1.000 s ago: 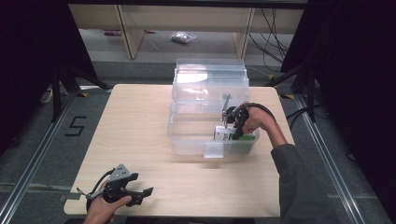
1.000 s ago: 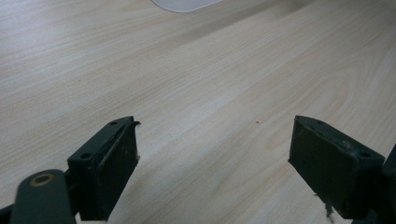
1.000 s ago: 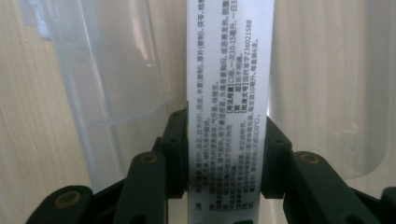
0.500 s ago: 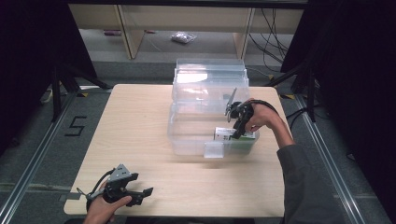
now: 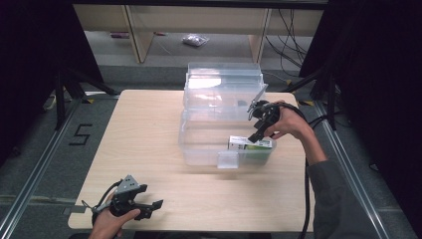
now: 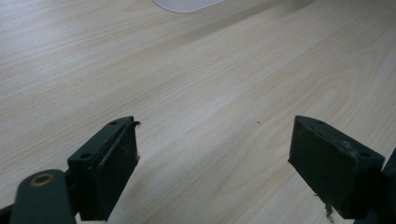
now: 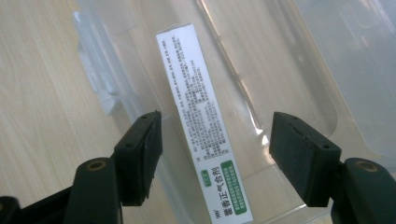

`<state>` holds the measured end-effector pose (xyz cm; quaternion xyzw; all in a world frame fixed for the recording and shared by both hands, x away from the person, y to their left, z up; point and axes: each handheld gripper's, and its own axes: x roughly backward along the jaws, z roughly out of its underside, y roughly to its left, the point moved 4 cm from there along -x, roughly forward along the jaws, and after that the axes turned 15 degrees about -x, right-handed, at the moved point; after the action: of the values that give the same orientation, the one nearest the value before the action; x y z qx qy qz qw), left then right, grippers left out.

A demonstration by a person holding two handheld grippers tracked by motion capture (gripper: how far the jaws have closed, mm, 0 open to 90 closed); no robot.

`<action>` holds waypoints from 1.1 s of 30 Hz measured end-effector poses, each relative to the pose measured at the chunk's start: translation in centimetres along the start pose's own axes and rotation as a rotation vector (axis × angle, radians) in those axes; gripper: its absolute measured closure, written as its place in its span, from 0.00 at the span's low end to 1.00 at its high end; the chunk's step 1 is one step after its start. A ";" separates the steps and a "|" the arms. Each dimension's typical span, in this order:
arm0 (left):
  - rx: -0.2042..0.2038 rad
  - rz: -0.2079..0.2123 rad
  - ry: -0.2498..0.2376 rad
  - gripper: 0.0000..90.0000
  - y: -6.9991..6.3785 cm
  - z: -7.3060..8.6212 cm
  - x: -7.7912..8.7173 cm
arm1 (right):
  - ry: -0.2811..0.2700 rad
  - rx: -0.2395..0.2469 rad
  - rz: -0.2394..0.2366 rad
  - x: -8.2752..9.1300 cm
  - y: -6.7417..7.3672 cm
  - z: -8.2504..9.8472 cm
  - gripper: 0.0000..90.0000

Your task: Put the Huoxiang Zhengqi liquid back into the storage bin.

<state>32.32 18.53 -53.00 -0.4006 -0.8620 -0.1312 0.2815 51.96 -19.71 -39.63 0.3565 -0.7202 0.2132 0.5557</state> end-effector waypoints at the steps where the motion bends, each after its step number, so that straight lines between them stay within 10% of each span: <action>1: 0.001 0.000 -0.001 0.17 0.0 0.0 0.0 | 0.007 -0.012 0.000 0.0 0.2 0.0 0.39; 33: -0.001 -0.006 0.008 0.17 0.0 0.0 0.1 | -0.086 -0.118 0.016 0.4 1.2 0.9 0.24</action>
<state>32.32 18.61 -53.00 -0.3976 -0.8621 -0.1341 0.2842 50.41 -19.63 -39.43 0.3263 -0.7574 0.1594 0.5427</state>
